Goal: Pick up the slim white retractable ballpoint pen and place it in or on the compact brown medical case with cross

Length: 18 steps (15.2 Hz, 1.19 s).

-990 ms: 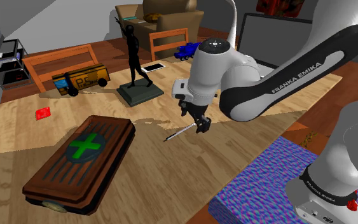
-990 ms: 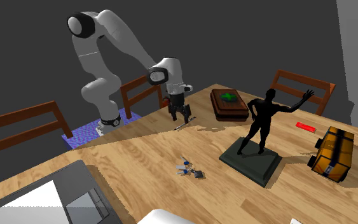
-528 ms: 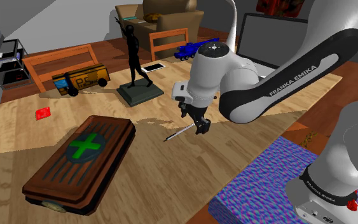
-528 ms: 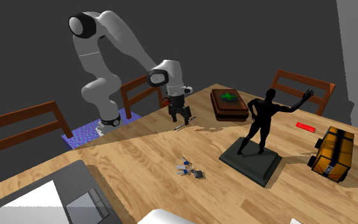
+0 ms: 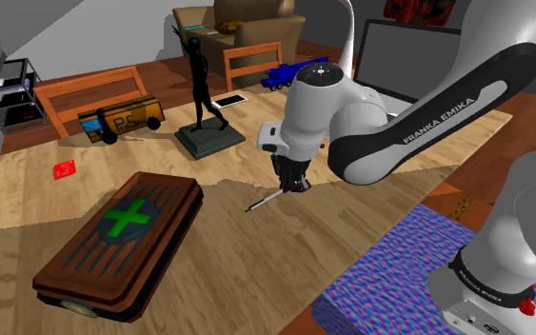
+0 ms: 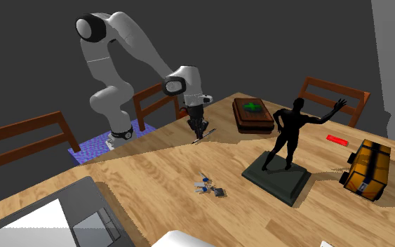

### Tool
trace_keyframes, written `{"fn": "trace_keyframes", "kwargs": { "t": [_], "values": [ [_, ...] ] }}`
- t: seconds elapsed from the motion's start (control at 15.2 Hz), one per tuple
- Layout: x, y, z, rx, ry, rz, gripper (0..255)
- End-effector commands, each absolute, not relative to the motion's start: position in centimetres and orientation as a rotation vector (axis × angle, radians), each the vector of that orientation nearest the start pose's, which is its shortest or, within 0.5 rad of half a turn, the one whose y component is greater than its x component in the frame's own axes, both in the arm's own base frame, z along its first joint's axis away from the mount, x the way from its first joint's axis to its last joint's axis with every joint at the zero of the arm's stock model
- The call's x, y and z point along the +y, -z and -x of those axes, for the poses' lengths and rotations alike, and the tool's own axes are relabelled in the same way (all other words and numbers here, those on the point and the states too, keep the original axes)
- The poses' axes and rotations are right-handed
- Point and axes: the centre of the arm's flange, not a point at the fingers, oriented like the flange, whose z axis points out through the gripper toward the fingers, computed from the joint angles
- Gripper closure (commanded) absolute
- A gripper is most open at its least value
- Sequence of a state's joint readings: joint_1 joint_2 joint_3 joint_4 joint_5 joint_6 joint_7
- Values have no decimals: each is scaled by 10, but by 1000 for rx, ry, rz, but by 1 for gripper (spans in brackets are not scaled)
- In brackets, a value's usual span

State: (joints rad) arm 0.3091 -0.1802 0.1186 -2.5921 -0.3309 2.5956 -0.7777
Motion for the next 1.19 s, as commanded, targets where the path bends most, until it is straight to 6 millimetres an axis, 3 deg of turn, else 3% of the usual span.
{"fn": "trace_keyframes", "kwargs": {
  "t": [0.0,0.13,1.12],
  "values": [
    [191,-337,-405,-2270,232,2502,255],
    [191,-337,-405,-2270,232,2502,255],
    [191,-416,-405,-2270,232,2502,255]
  ]
}}
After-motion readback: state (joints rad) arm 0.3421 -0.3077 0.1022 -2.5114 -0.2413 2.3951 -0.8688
